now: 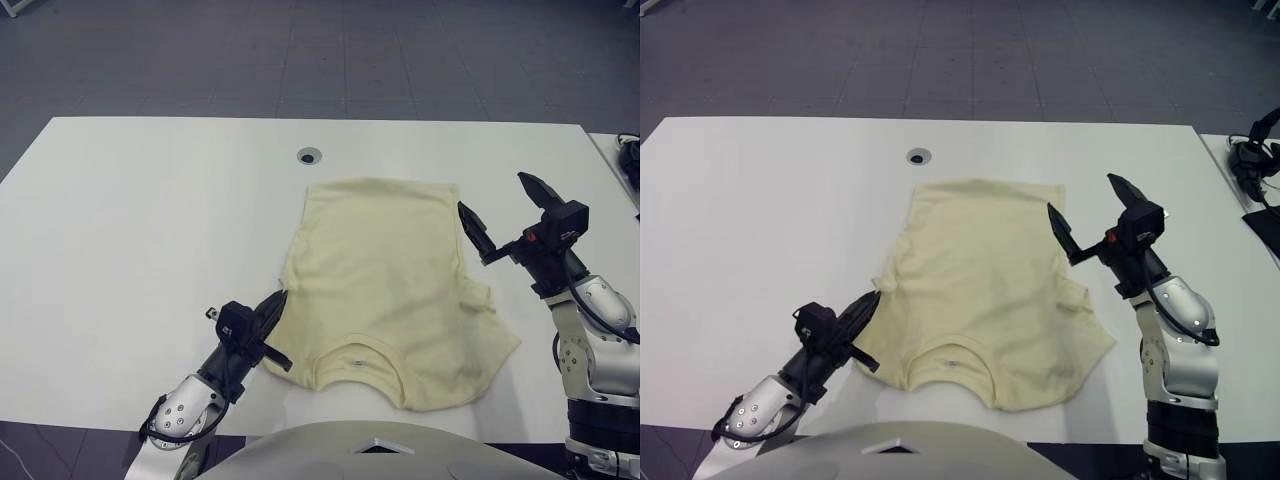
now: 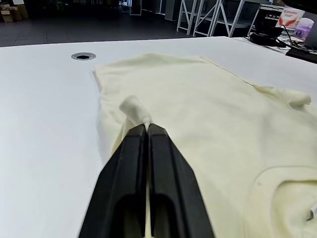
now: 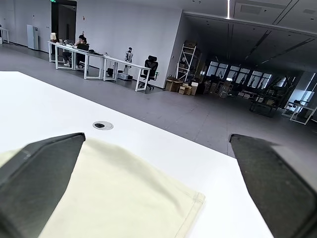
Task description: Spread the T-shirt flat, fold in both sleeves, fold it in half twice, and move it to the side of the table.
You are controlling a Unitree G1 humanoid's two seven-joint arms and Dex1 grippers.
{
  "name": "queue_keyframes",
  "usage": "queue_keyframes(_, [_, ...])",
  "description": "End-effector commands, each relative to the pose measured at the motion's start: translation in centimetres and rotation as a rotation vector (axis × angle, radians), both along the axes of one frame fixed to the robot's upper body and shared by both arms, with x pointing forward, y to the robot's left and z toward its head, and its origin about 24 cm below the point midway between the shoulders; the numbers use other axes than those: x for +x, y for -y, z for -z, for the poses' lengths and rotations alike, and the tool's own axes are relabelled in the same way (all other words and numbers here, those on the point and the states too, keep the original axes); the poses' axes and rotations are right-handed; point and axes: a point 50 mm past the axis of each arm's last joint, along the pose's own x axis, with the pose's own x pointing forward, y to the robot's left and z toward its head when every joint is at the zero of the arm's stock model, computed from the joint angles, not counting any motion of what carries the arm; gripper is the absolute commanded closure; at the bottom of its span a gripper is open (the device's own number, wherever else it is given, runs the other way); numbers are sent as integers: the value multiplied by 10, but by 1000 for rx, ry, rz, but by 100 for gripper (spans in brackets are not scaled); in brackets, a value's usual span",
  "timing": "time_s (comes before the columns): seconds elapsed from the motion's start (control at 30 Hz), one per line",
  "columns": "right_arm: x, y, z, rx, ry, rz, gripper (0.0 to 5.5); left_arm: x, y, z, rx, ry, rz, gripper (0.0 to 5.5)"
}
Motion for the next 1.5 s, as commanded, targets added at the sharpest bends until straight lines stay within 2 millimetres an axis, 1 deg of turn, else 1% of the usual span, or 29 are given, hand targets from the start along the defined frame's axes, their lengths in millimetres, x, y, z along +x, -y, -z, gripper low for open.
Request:
queue_keyframes(0.03, [1,-1,1,-6,-6,-8,10,-5,7,9,112,23,99,544])
queue_keyframes(0.1, [1,-1,1,-6,-7,-7,10,-8,10,12,135,15,135,544])
queue_keyframes(0.23, [0,0,1,-7,-8,-4,10,-12,13,20,240,32,221,544])
queue_keyframes(0.4, [0,0,2,-5,-8,-4,10,-11,14,23,370,94,286,544])
queue_keyframes(0.53, [0,-1,3,-5,-12,-7,10,-10,15,26,440,124,318,544])
queue_keyframes(0.8, [1,-1,4,-6,-14,-8,10,-10,17,24,432,140,330,544])
queue_keyframes(0.9, [1,-1,5,-6,-15,-9,10,-12,19,23,440,147,364,544])
queue_keyframes(1.03, [1,-2,5,-6,-16,-9,10,-15,22,22,412,135,388,544])
queue_keyframes(1.13, [0,-2,6,-6,-17,-6,10,-19,25,21,388,133,437,544])
queue_keyframes(1.17, [0,-2,6,-6,-17,-6,10,-19,26,20,372,129,441,523])
queue_keyframes(1.23, [0,-2,6,-6,-16,-6,10,-20,25,18,348,115,444,503])
queue_keyframes(1.47, [-1,-2,7,-4,-17,-2,10,-18,23,18,328,85,434,389])
queue_keyframes(1.5, [-1,-2,7,-3,-17,-1,10,-17,22,18,329,81,424,380])
